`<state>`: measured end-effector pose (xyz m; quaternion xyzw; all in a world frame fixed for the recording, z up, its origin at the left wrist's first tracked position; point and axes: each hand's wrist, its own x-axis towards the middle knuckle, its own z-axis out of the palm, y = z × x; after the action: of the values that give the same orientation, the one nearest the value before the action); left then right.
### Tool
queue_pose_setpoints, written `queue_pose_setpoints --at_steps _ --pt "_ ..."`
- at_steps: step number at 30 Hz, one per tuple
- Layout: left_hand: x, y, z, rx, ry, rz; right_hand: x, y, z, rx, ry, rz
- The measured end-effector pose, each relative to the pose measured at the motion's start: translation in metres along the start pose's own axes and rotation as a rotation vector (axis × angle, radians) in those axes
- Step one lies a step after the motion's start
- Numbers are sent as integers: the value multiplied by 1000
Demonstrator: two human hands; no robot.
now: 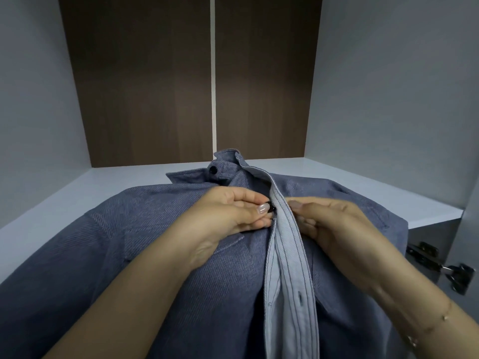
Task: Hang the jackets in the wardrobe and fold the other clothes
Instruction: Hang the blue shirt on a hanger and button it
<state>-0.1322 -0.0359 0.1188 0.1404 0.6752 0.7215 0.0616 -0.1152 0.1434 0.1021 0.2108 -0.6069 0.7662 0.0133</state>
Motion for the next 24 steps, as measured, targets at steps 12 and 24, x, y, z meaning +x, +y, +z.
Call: queue_pose_setpoints --at_steps 12,24 --pt "2 4 1 -36 -31 -72 20 -10 -8 -235 -83 0" --pt "5 -1 7 94 118 8 -7 24 4 -766 239 -363"
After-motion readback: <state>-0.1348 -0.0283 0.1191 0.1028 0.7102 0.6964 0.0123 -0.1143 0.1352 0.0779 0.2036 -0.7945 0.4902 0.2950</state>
